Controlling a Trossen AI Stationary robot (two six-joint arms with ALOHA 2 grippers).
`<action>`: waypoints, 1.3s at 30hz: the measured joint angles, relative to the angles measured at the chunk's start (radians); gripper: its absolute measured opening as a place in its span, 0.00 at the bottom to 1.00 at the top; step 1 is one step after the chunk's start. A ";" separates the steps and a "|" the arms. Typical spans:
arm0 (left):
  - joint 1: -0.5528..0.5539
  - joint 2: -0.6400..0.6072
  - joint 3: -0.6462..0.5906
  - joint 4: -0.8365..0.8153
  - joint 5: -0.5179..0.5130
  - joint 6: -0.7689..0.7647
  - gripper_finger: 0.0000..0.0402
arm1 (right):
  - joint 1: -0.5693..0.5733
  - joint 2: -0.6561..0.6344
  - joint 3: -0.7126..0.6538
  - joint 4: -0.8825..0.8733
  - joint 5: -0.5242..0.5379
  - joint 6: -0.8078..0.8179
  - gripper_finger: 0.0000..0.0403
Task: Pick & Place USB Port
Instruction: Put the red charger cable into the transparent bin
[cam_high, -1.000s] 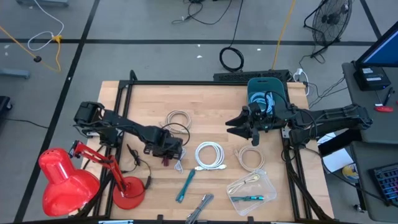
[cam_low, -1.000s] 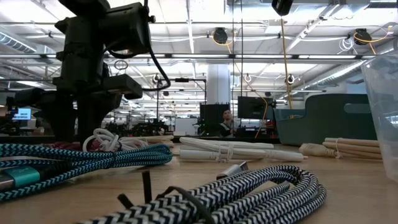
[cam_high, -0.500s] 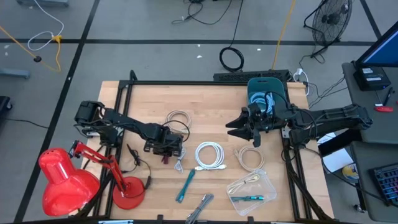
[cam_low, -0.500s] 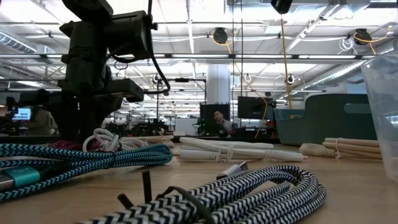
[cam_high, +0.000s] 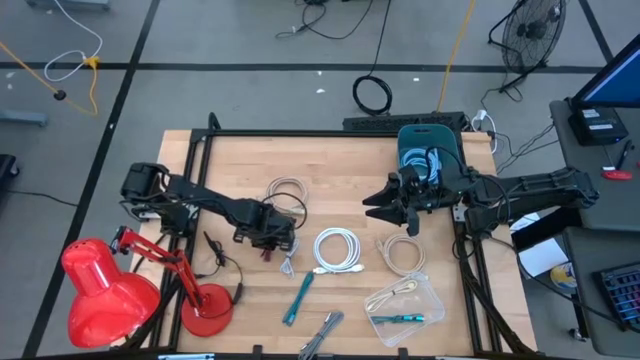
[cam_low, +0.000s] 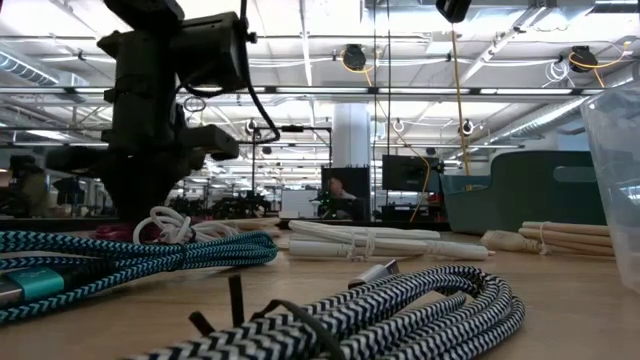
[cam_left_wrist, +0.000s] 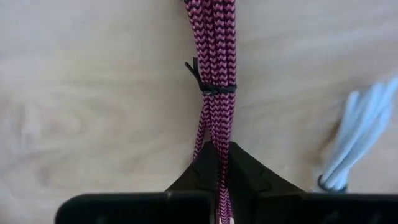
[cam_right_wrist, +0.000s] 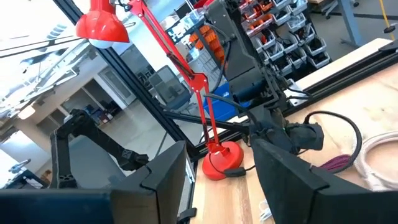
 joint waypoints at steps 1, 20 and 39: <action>-0.003 -0.010 0.009 -0.006 -0.024 0.000 0.02 | 0.000 0.000 0.000 0.000 0.000 0.008 0.45; -0.073 -0.295 0.312 0.329 -0.355 0.332 0.02 | -0.001 0.042 0.000 0.009 0.002 0.105 0.48; -0.065 -0.178 0.328 0.753 -0.242 0.449 0.02 | -0.001 0.129 0.001 0.236 0.003 0.153 0.57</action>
